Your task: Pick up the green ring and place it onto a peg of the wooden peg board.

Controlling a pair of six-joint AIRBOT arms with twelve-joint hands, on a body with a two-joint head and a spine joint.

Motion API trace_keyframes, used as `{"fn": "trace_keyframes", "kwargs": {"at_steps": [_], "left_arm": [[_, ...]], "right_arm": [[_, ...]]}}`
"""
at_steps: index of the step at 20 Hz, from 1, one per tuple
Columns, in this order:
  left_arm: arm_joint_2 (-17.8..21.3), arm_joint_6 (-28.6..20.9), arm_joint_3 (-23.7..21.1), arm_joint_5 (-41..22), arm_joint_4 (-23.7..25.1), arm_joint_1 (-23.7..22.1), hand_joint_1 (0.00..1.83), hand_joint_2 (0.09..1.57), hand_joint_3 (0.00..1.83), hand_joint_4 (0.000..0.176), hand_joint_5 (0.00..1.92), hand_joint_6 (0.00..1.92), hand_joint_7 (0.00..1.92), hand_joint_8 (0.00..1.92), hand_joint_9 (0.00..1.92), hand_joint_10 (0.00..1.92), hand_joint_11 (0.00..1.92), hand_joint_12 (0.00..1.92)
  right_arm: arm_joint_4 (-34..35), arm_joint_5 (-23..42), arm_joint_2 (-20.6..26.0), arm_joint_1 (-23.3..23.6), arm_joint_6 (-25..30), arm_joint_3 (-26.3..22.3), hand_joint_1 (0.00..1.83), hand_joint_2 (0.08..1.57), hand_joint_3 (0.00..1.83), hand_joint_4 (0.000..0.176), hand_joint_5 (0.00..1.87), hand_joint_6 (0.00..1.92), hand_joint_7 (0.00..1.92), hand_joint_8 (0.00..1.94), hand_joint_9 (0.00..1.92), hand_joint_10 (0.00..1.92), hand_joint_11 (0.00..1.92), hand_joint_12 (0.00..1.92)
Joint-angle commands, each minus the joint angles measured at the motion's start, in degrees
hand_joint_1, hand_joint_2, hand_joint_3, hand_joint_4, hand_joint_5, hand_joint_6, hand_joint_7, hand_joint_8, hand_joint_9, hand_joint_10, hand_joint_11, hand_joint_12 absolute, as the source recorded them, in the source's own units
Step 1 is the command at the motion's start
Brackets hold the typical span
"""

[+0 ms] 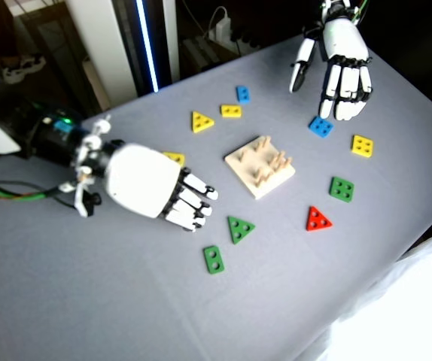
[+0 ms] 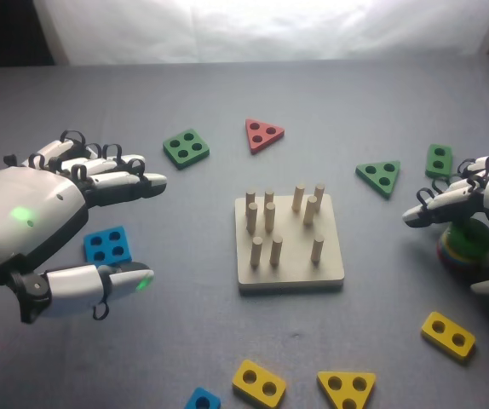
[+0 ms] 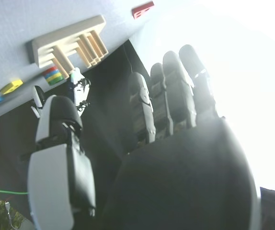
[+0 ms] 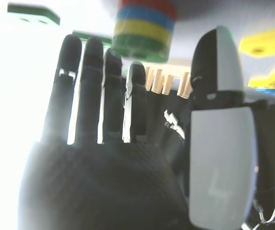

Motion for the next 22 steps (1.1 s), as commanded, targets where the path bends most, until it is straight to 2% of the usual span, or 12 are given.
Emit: {"fn": "trace_keyframes", "kwargs": {"at_steps": [1, 2, 3, 6, 10, 11, 12, 14, 15, 18, 20, 22], "left_arm": [[-0.5, -0.2, 0.1, -6.8, 0.7, -0.5, 0.65, 1.09, 0.0, 0.077, 0.49, 0.0, 0.33, 0.0, 0.34, 0.0, 0.0, 1.01], [-0.5, -0.2, 0.1, -6.8, 0.7, -0.4, 0.65, 1.09, 0.0, 0.077, 0.49, 0.0, 0.33, 0.0, 0.34, 0.0, 0.0, 1.01], [-0.6, -0.3, 0.1, -6.8, 0.6, -0.2, 0.65, 1.1, 0.0, 0.087, 0.47, 0.0, 0.32, 0.0, 0.33, 0.0, 0.0, 0.98], [-0.6, -0.6, 0.1, -6.8, 0.4, 0.1, 0.68, 1.09, 0.0, 0.067, 0.49, 0.01, 0.33, 0.0, 0.33, 0.0, 0.0, 0.98], [-0.6, -0.6, 0.1, -6.8, 0.3, 0.1, 0.68, 1.1, 0.0, 0.078, 0.49, 0.0, 0.32, 0.0, 0.32, 0.0, 0.0, 0.97], [-0.6, -0.6, 0.1, -6.8, 0.3, 0.1, 0.68, 1.1, 0.0, 0.083, 0.49, 0.0, 0.32, 0.0, 0.33, 0.0, 0.0, 0.99], [-0.6, -0.6, 0.1, -6.8, 0.3, 0.1, 0.68, 1.1, 0.0, 0.082, 0.49, 0.0, 0.32, 0.0, 0.32, 0.0, 0.0, 0.99], [-0.5, -0.6, 0.1, -6.8, 0.3, 0.2, 0.66, 1.1, 0.0, 0.084, 0.49, 0.0, 0.32, 0.0, 0.32, 0.0, 0.0, 1.0], [-0.5, -0.6, 0.2, -6.8, 0.3, 0.2, 0.67, 1.1, 0.0, 0.078, 0.49, 0.0, 0.32, 0.0, 0.32, 0.0, 0.0, 0.99], [-0.5, -0.6, 0.2, -6.8, 0.3, 0.2, 0.67, 1.1, 0.0, 0.083, 0.5, 0.0, 0.32, 0.0, 0.33, 0.0, 0.0, 1.01], [-0.5, -0.6, 0.3, -6.6, 0.3, 0.2, 0.68, 1.1, 0.0, 0.069, 0.5, 0.0, 0.32, 0.0, 0.34, 0.0, 0.0, 1.03], [-0.5, -0.6, 0.4, -6.6, 0.4, 0.2, 0.69, 1.1, 0.0, 0.084, 0.5, 0.0, 0.32, 0.0, 0.34, 0.0, 0.0, 1.03]], "right_arm": [[0.9, 5.0, 0.0, 0.7, -0.2, 0.3, 1.16, 1.01, 0.0, 0.036, 0.6, 0.01, 0.63, 0.01, 0.7, 0.02, 0.32, 1.12], [0.9, 5.0, 0.0, 0.8, -0.2, 0.3, 1.16, 1.01, 0.0, 0.036, 0.6, 0.01, 0.63, 0.01, 0.7, 0.02, 0.32, 1.12], [0.9, 4.9, 0.0, 0.8, -0.3, 0.4, 1.16, 1.02, 0.0, 0.008, 0.67, 0.01, 0.69, 0.01, 0.75, 0.03, 0.33, 1.14], [0.9, 4.7, 0.0, 0.8, -0.4, 0.4, 1.14, 1.04, 0.0, 0.017, 0.71, 0.01, 0.72, 0.01, 0.8, 0.04, 0.39, 1.2], [0.9, 4.7, -0.1, 0.9, -0.4, 0.4, 1.15, 1.05, 0.0, 0.005, 0.79, 0.01, 0.81, 0.03, 0.93, 0.1, 0.53, 1.32], [0.9, 4.7, -0.2, 1.1, -0.6, 0.4, 1.31, 1.11, 0.0, 0.0, 0.9, 0.0, 0.96, 0.79, 1.0, 0.21, 0.58, 1.4], [0.9, 4.7, -0.2, 1.2, -0.6, 0.4, 1.29, 1.09, 0.0, 0.0, 1.02, 0.52, 1.07, 0.97, 1.08, 0.65, 0.74, 1.45], [0.9, 4.7, -0.2, 1.8, -1.0, 0.4, 1.39, 1.06, 0.0, 0.0, 1.05, 0.63, 1.07, 0.84, 1.06, 1.1, 0.82, 1.18], [0.9, 4.7, -0.2, 2.2, -1.3, 0.4, 1.39, 1.06, 0.0, 0.0, 1.02, 0.8, 1.08, 0.74, 1.08, 1.07, 0.84, 1.11], [0.0, 5.2, -0.2, 4.9, -1.6, 0.4, 1.4, 1.05, 0.0, 0.0, 1.05, 0.76, 1.12, 0.62, 1.13, 1.02, 1.02, 1.12], [-1.8, 6.5, -0.2, 7.5, -1.5, 0.2, 1.4, 1.04, 0.0, 0.0, 1.08, 0.78, 1.14, 0.57, 1.09, 1.02, 0.87, 1.12], [-3.5, 7.6, -0.2, 9.8, -1.1, -0.1, 1.39, 1.05, 0.0, 0.0, 1.12, 0.68, 1.11, 0.7, 1.01, 1.14, 0.79, 1.25]]}}
